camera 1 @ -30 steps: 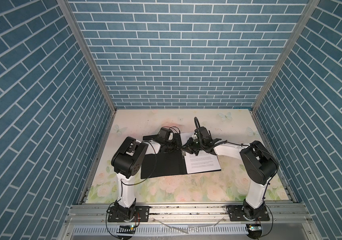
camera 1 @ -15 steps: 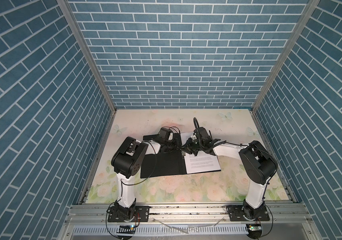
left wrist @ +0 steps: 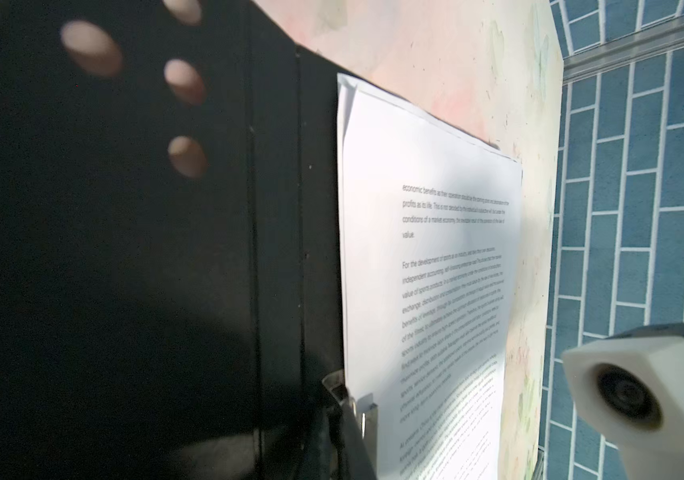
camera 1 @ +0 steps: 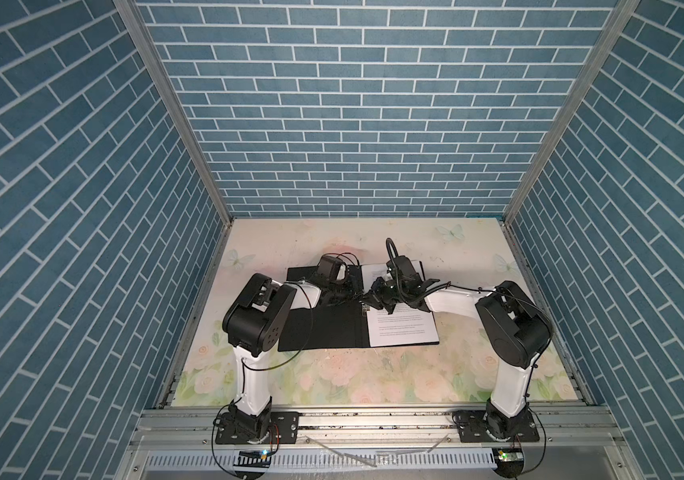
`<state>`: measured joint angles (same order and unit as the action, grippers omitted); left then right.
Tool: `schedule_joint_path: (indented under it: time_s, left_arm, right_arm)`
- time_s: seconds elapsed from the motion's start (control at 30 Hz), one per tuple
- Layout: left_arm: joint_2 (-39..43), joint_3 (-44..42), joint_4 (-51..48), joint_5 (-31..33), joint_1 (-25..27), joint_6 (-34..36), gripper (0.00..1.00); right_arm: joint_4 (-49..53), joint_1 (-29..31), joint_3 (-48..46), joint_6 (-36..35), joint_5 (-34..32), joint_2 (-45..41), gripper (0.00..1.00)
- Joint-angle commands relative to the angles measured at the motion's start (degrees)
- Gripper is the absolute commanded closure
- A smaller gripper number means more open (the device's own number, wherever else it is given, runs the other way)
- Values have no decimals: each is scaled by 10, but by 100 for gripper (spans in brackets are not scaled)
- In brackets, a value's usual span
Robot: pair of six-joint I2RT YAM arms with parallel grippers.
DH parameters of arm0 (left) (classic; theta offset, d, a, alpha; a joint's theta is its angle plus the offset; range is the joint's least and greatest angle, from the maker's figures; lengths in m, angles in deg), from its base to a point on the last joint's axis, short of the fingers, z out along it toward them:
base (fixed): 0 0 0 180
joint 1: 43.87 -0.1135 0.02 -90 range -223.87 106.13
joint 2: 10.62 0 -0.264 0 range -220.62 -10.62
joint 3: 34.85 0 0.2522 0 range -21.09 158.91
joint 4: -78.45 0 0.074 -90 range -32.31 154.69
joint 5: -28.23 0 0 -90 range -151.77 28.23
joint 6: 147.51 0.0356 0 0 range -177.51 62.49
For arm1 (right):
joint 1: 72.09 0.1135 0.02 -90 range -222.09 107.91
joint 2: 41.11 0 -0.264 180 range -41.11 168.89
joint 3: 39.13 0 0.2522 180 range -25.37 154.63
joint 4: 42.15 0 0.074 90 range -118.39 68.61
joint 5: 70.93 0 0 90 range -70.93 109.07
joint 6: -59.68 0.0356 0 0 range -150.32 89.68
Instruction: Put the files into the folder
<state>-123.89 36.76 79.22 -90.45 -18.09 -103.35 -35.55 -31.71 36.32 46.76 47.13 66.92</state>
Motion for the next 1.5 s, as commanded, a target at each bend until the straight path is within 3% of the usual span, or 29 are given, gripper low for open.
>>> schedule_joint_path:
  time_s: [0.0, 0.2, 0.4, 0.77, 1.07, 1.47]
  left_arm:
    - [-17, -22, -11, 15, 2, 3, 92]
    - [-16, -33, 1, 16, 2, -5, 93]
    - [-11, -36, 4, 21, 6, -9, 93]
    - [-4, -48, 20, 28, 10, -25, 93]
    - [-2, -64, 37, 36, 18, -38, 93]
    - [0, -72, 43, 38, 18, -39, 94]
  right_arm:
    - [-58, 8, -25, 17, 7, 7, 96]
    - [-89, 12, -55, 33, 1, 0, 99]
    - [-94, 13, -56, 39, -6, -4, 88]
    - [-112, 15, -74, 57, -9, -14, 83]
    - [-120, 15, -80, 61, -13, -14, 83]
    - [-151, 15, -105, 77, -12, -5, 93]
